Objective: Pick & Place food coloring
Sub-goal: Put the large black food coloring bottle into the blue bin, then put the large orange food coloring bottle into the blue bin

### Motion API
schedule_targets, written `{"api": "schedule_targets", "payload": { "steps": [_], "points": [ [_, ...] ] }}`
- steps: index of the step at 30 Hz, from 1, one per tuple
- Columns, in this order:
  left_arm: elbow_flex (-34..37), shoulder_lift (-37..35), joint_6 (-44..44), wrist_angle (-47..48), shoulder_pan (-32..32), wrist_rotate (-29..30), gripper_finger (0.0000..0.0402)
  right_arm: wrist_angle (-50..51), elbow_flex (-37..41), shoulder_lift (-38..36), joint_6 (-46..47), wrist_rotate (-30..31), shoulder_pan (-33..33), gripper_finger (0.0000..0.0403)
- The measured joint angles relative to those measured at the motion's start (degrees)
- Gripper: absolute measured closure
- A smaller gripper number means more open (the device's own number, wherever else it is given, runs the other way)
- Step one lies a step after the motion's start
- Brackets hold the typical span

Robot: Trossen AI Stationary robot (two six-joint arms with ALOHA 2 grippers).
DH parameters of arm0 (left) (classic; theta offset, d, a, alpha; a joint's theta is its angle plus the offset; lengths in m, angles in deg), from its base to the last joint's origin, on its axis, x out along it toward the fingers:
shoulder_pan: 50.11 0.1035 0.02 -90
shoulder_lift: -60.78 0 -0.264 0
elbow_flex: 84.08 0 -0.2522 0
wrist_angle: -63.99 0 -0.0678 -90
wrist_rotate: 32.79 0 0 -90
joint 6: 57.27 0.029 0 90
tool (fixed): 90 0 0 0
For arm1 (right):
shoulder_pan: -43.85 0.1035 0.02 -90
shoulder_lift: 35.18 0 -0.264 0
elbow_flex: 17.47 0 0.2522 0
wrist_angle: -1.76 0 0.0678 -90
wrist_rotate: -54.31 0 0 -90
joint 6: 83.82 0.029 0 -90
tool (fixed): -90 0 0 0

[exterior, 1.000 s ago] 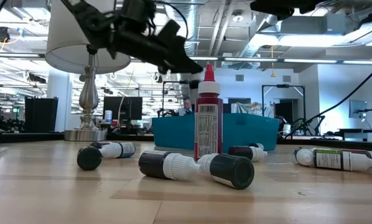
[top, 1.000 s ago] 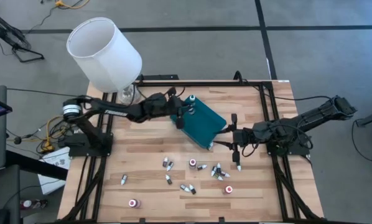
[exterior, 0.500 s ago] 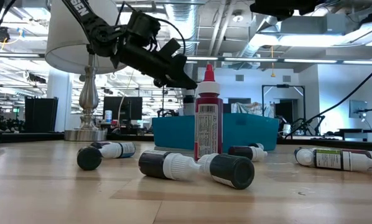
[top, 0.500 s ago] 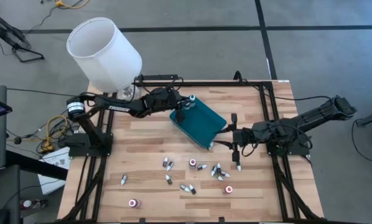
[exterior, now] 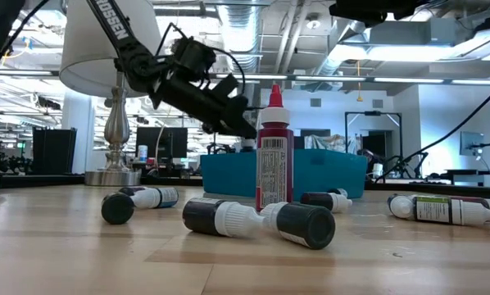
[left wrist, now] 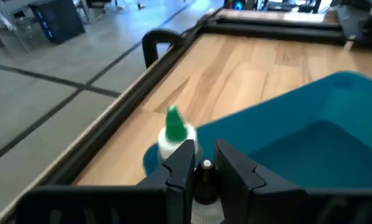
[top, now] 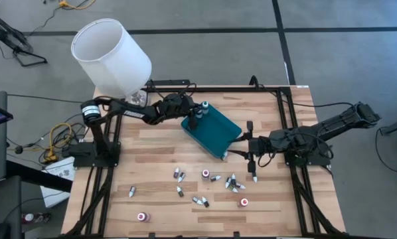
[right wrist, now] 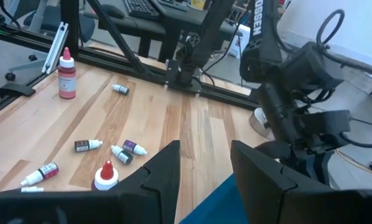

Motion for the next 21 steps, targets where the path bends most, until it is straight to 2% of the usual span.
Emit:
{"api": "schedule_targets", "payload": {
  "steps": [9,21],
  "points": [
    [0.00,0.46,0.15,-1.13,0.19,0.21,0.0356,0.09,0.00,0.00,0.02,-0.02,-0.22,0.0269],
    [0.00,0.44,0.21,-1.03,0.19,1.03,0.0306,0.09,0.00,0.00,0.48,-0.22,-0.31,0.0269]
  ]
}}
